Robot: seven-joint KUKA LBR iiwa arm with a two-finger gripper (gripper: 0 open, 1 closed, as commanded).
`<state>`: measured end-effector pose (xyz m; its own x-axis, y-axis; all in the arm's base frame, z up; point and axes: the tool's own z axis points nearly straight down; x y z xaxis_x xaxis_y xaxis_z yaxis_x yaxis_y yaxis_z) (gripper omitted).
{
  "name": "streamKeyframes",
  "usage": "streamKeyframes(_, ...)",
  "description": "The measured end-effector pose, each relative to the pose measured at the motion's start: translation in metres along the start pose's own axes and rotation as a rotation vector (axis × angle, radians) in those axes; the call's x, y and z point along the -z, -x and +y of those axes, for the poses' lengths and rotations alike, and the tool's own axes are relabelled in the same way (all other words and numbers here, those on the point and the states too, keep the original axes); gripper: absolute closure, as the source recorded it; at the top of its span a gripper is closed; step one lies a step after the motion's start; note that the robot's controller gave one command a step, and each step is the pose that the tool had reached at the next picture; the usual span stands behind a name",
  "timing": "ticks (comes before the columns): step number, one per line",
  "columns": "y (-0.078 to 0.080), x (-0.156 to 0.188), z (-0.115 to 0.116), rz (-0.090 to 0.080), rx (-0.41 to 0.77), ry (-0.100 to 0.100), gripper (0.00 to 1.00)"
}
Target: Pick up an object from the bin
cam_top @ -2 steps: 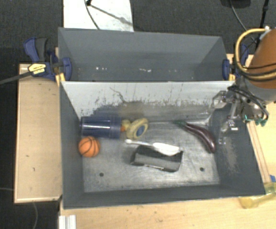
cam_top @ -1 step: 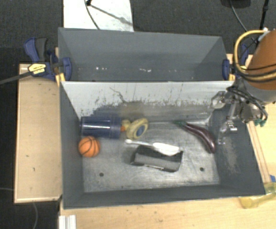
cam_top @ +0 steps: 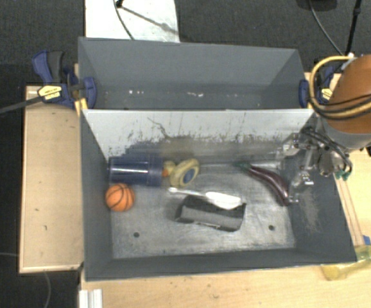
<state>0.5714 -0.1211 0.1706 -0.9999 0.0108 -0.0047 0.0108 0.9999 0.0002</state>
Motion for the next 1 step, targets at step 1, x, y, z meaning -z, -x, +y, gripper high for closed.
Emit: streamKeyframes(1, -0.0004, -0.0088, -0.0029, -0.001, -0.071, 0.000, 0.00)
